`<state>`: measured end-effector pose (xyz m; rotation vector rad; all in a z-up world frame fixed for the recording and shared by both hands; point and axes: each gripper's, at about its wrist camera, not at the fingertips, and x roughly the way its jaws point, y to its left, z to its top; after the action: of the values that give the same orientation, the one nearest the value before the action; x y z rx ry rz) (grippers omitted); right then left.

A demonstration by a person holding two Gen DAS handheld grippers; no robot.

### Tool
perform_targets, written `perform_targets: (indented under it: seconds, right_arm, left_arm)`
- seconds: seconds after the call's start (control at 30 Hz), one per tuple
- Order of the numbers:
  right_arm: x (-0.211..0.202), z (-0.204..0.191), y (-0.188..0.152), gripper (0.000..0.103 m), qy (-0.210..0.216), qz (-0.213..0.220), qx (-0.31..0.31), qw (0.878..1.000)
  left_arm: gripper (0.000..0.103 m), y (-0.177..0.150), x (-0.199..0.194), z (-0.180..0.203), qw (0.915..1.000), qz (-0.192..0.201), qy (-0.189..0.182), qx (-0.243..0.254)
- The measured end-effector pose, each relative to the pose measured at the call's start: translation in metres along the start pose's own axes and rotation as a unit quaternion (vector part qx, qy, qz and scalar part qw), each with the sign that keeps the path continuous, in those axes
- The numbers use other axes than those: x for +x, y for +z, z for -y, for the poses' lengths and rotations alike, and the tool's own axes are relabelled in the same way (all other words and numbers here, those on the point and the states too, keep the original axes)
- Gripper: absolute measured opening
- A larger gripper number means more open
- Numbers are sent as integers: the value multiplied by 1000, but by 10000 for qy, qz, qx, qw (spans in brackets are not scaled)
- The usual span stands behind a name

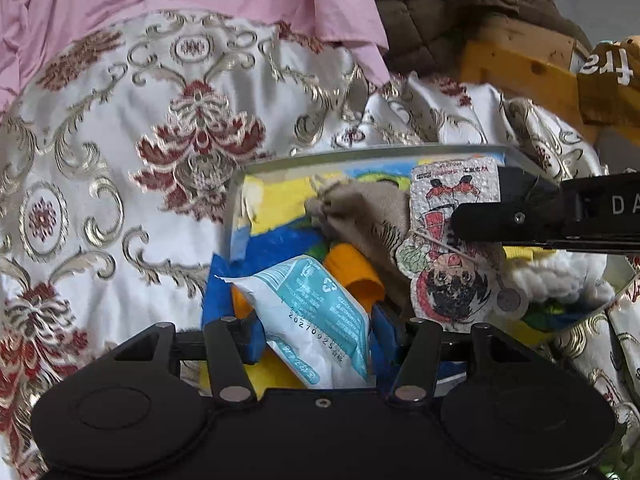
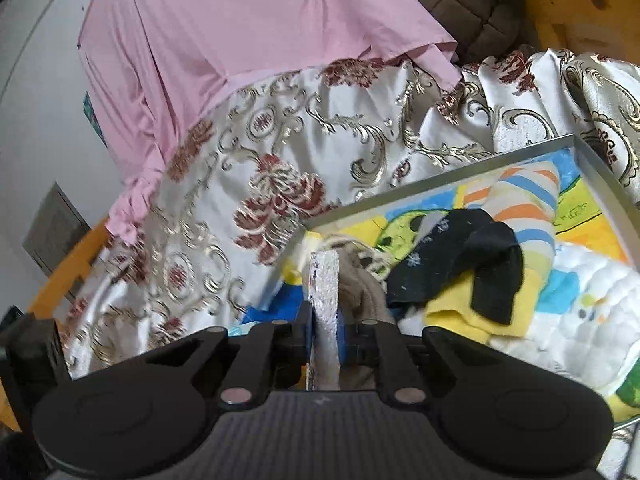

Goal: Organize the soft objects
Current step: 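Lower both packets into the tray and open both tools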

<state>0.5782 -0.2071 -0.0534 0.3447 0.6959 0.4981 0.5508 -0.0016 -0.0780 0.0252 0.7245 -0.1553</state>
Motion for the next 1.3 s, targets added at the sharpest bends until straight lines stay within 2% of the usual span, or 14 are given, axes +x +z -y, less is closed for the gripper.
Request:
perform_targets:
  seconds: [0.13, 0.27, 0.4, 0.5, 0.67, 0.77, 0.93, 1.07, 1.13, 1.3]
  right_arm:
    - [7, -3, -6, 13, -98, -268, -132, 9995]
    - [7, -1, -9, 15, -160, -348, -101, 9992]
    - [3, 3, -8, 23, -209, -319, -17, 9993]
    - [1, 5, -8, 27, -312, -311, -24, 9990]
    - [-7, 5, -11, 29, -445, -226, -70, 9987]
    - [-15, 4, -10, 36, -470, -148, -89, 9987]
    - [-36, 1, -8, 56, -474, 129, -102, 9987]
    - [-60, -3, -1, 62, -495, 363, -134, 9980]
    - [-76, -7, 2, 70, -477, 528, -163, 9973]
    - [-117, -20, 6, 77, -502, 871, -354, 9943]
  left_arm:
    - [58, -4, 4, 3, 9999, -123, 41, 88]
    - [60, -3, 5, 2, 9998, -213, 30, 5]
    - [63, -2, 3, 4, 9997, -241, 67, 33]
    - [73, -4, 0, 6, 9996, -222, 167, 87]
    - [86, -5, -8, 9, 9995, -133, 281, 72]
    - [88, -5, -13, 9, 9994, -117, 309, 39]
    - [89, -3, -31, 13, 9992, 6, 398, 22]
    - [90, 1, -56, 14, 9985, 245, 483, -40]
    - [90, 4, -71, 14, 9981, 346, 493, -81]
    - [94, 11, -114, 17, 9958, 686, 576, -176]
